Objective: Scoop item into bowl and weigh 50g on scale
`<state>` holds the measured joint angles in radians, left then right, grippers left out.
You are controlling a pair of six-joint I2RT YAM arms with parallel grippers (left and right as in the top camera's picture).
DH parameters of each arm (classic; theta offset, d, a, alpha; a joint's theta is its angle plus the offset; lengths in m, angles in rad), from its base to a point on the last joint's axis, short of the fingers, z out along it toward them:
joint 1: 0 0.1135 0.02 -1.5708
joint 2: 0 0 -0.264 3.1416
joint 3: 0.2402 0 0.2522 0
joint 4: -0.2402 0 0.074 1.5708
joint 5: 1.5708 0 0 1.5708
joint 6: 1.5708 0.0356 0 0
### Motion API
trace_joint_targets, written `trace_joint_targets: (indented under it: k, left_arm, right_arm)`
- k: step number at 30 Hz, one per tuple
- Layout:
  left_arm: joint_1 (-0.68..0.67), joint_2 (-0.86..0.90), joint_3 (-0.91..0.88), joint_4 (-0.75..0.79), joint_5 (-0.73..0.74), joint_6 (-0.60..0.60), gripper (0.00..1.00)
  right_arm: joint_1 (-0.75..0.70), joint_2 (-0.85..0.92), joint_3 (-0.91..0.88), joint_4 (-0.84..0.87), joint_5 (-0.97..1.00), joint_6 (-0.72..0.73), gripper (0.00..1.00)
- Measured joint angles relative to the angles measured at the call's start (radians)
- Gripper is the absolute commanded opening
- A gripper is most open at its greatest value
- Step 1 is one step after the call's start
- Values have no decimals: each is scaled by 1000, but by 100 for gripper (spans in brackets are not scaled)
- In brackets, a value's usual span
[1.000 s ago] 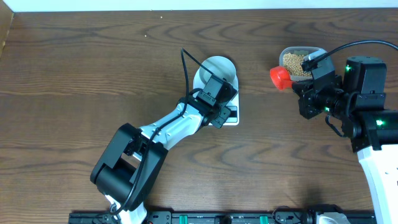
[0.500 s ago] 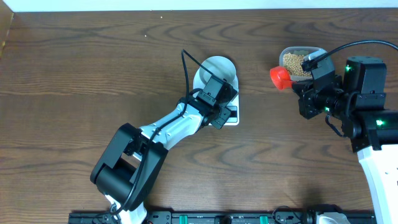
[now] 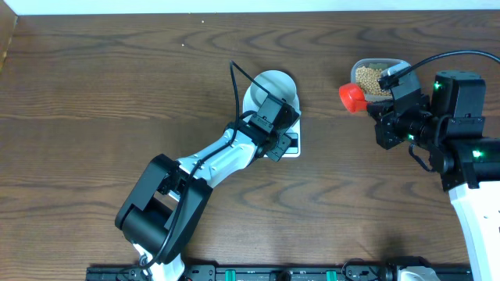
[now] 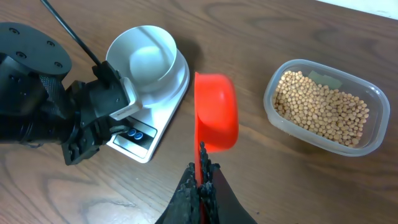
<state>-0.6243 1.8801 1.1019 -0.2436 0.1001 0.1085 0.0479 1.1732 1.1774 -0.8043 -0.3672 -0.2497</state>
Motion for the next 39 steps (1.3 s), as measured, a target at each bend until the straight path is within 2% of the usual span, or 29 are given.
trace_joint_targets:
  k: [39]
  left_arm:
    - [0, 10, 10, -23, -5, -4, 7]
  right_arm:
    - [0, 0, 0, -3, 0, 0, 1]
